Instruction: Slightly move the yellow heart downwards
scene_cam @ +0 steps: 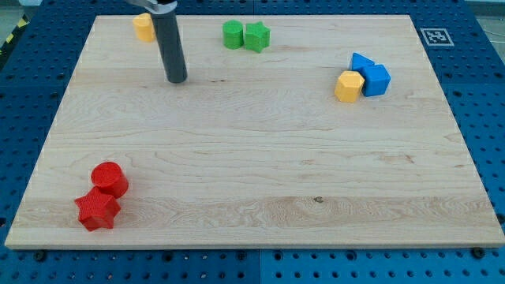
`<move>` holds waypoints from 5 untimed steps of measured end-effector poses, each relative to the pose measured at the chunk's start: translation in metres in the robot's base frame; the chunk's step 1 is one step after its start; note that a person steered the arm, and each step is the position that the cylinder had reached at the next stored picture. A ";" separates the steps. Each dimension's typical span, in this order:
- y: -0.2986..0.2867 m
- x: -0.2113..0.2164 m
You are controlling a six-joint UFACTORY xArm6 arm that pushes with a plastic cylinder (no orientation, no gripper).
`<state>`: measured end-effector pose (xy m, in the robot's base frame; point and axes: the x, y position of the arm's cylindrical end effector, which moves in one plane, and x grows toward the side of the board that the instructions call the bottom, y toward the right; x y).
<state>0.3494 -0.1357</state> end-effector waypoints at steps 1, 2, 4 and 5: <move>-0.020 -0.015; -0.035 -0.033; -0.056 -0.064; -0.078 -0.081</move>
<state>0.2687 -0.2132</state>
